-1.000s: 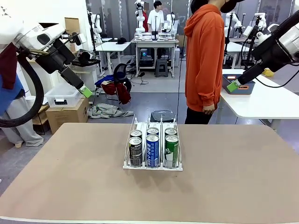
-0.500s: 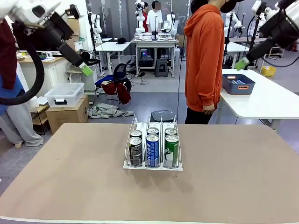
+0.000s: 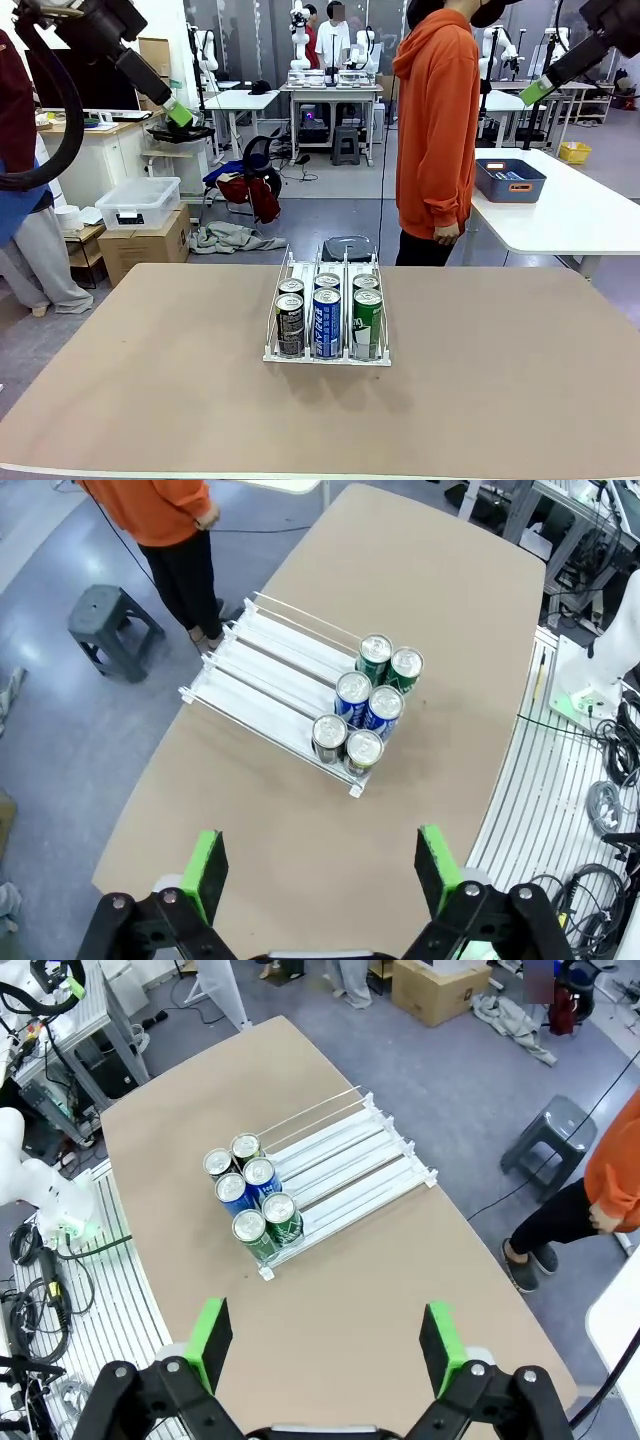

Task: Fill the beverage cans into the dispenser.
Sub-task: Pick up the Sprite handed by the human.

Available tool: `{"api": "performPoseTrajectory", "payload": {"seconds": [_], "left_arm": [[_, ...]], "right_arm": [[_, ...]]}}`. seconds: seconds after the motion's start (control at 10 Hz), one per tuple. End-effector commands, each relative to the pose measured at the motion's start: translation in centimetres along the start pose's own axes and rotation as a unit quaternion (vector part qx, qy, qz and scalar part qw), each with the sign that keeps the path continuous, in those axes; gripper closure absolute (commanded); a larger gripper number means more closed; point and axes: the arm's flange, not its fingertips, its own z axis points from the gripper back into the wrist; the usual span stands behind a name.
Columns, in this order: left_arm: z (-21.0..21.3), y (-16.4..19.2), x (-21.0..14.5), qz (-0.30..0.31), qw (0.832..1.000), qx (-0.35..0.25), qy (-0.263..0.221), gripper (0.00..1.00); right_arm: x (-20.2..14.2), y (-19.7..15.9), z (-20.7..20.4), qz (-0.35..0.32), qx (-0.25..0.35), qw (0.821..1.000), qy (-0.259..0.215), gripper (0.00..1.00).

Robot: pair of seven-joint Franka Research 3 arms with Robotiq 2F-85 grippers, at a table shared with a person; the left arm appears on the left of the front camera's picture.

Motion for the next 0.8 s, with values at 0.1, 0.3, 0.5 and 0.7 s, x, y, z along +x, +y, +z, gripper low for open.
{"api": "performPoseTrajectory", "payload": {"seconds": [0.1,0.3,0.5,0.7], "left_arm": [[0.0,0.0,0.0,0.000,1.000,0.000,0.000,0.00],[0.0,0.0,0.0,0.000,1.000,0.000,0.000,0.00],[0.0,0.0,0.0,0.000,1.000,0.000,0.000,0.00],[0.0,0.0,0.0,0.000,1.000,0.000,0.000,0.00]], "right_arm": [[0.0,0.0,0.0,0.000,0.000,1.000,0.000,0.00],[0.0,0.0,0.0,0.000,0.000,1.000,0.000,0.00],[0.0,0.0,0.0,0.000,0.000,1.000,0.000,0.00],[0.0,0.0,0.0,0.000,0.000,1.000,0.000,0.00]]}}
